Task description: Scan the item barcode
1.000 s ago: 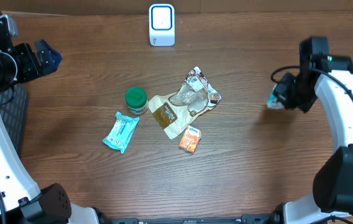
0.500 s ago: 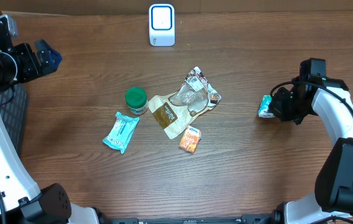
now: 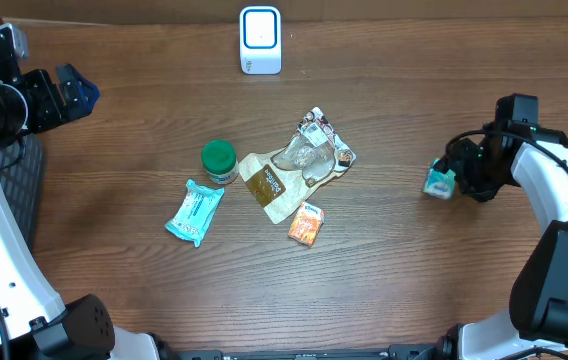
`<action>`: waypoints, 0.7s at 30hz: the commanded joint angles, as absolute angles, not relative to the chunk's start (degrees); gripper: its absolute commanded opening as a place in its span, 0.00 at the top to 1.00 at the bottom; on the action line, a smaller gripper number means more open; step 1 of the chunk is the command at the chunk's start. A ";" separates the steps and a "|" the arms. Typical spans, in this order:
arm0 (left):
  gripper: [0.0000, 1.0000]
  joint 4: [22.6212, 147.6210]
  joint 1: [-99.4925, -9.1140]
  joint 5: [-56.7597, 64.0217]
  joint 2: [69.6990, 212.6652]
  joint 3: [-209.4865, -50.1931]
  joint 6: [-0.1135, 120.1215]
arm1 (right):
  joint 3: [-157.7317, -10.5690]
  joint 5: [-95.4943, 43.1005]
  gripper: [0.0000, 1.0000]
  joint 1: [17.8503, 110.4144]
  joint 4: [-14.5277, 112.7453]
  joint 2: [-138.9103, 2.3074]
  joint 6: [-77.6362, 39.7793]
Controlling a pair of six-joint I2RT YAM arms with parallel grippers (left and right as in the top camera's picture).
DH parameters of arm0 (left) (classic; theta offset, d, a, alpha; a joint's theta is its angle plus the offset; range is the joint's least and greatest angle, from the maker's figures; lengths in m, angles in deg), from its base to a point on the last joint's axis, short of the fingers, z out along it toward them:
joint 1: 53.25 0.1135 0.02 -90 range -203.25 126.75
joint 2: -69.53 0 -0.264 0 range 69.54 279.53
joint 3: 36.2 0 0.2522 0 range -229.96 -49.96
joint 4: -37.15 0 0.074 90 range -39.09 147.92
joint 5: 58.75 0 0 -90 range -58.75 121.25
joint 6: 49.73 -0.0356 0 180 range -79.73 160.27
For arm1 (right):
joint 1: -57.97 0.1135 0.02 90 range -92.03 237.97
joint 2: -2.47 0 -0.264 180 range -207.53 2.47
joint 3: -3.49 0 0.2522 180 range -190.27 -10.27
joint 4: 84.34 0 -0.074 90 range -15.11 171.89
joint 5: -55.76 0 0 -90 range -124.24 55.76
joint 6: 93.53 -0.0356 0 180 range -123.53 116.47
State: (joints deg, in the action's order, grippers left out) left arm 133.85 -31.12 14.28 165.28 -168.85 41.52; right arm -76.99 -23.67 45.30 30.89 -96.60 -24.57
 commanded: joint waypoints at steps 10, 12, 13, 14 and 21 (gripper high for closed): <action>0.00 133.81 -31.30 13.82 164.89 -169.69 40.43 | -82.35 -3.02 0.41 52.67 25.67 -96.09 -9.44; 0.00 133.81 -31.30 13.82 164.89 -169.69 40.43 | -82.35 -2.80 0.41 56.86 25.93 -96.11 -7.41; 0.00 133.81 -31.30 13.84 164.89 -169.69 40.43 | -82.35 -3.65 0.41 59.20 26.28 -96.11 -6.95; 0.00 133.79 -31.30 13.84 164.89 -169.69 40.45 | -82.35 -4.81 0.41 61.67 26.91 -96.11 -6.54; 0.01 133.79 -31.30 13.84 164.89 -169.69 40.43 | -82.33 -12.98 0.45 79.46 35.63 -96.84 -6.49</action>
